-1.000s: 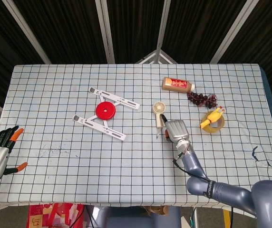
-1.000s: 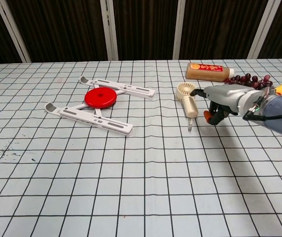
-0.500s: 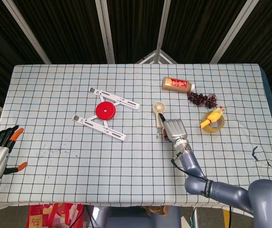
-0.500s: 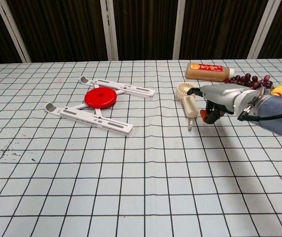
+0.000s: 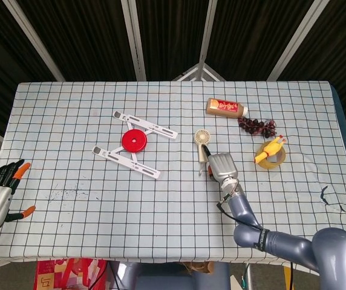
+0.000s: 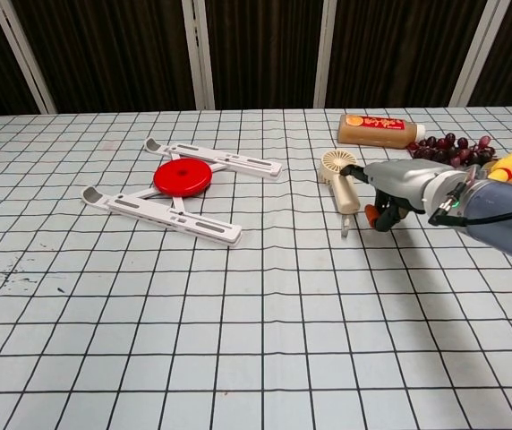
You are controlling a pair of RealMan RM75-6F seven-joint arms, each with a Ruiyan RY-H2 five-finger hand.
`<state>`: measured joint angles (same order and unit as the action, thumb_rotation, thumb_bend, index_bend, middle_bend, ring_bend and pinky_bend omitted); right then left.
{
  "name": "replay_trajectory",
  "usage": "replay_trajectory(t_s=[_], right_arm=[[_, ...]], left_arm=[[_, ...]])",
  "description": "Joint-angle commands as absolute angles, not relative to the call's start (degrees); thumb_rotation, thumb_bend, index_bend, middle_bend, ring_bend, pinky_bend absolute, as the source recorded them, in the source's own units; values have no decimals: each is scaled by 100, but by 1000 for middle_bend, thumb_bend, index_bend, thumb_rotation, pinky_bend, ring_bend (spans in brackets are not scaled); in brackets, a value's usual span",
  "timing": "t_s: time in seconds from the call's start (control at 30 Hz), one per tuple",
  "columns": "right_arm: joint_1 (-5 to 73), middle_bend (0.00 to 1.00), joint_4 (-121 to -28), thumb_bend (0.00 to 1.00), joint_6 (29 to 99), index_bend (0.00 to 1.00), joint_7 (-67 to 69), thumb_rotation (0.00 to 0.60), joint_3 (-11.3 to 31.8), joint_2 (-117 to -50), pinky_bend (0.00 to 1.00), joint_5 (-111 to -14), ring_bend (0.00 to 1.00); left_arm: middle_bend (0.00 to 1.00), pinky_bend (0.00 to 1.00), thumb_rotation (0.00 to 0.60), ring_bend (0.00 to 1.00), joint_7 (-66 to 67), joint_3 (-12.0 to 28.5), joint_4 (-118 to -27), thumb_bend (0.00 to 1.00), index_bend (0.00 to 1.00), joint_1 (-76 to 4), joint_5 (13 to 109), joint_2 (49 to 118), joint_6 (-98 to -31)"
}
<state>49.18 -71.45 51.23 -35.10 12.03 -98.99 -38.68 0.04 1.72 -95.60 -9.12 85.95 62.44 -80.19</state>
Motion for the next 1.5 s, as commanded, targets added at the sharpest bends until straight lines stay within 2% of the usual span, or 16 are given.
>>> replay_trajectory(t_s=[0.03, 0.5, 0.8, 0.9, 1.0, 1.2, 1.37, 1.43, 1.5], right_arm=[[4913, 862, -7108, 710, 5114, 0, -3539, 600, 1160, -9948, 821, -3840, 934], [4881, 862, -6942, 713, 5066, 0, -3625, 600, 1063, -10095, 821, -3638, 934], [4886, 862, -7504, 714, 5601, 0, -3306, 600, 1398, -9774, 818, -4261, 931], [4849, 851, -7791, 713, 5843, 0, -3154, 600, 1502, -9601, 781, -4576, 881], [4698, 784, -8271, 713, 6218, 0, -2944, 600, 1571, -9312, 699, -4979, 799], [4152, 522, -9080, 697, 6851, 0, -2787, 600, 1195, -8612, 370, -5675, 529], [3142, 259, -10000, 592, 7622, 0, -2435, 600, 321, -7436, 109, -6460, 185], [2804, 137, -10136, 553, 7899, 0, -2259, 600, 22, -7076, 37, -6760, 68], [2500, 36, -10158, 516, 8180, 0, -2129, 600, -240, -6780, 3, -7050, 7]], left_arm=[[0, 0, 600, 0, -2, 177, -9561, 34, 0, -914, 8588, 6244, -8019], [0, 0, 600, 0, -20, 175, -9562, 33, 0, -912, 8587, 6238, -8026], [0, 0, 600, 0, 0, 175, -9562, 34, 0, -914, 8591, 6245, -8033], [0, 0, 600, 0, 8, 177, -9557, 34, 0, -915, 8592, 6252, -8039], [0, 0, 600, 0, 17, 174, -9551, 34, 0, -907, 8601, 6253, -8058], [0, 0, 600, 0, 25, 145, -9548, 33, 0, -881, 8668, 6247, -8112], [0, 0, 600, 0, 75, 116, -9536, 33, 0, -840, 8720, 6237, -8184], [0, 0, 600, 0, 108, 115, -9526, 33, 0, -827, 8732, 6246, -8215], [0, 0, 600, 0, 139, 111, -9517, 34, 0, -814, 8736, 6259, -8236]])
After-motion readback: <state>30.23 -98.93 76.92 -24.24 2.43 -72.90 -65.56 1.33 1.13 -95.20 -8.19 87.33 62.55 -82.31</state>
